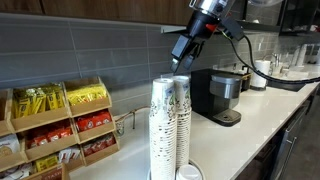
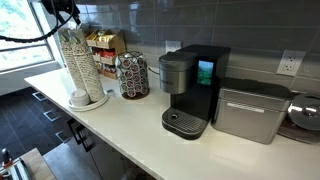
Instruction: Take the cup off of the stack
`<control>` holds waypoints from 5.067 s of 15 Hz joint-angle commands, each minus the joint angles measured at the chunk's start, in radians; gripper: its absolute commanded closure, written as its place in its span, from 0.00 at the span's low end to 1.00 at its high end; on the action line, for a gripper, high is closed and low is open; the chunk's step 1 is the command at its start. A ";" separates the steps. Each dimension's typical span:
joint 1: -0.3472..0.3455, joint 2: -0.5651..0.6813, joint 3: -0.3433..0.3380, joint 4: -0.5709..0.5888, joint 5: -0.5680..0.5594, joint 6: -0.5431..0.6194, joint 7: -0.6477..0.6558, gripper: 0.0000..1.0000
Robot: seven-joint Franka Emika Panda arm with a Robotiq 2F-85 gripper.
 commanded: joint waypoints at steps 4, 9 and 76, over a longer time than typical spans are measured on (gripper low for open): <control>-0.007 -0.003 -0.007 -0.031 -0.032 0.009 0.021 0.00; -0.003 0.006 -0.012 -0.040 -0.021 -0.003 0.023 0.00; -0.038 -0.074 -0.070 0.197 -0.023 -0.103 0.037 0.60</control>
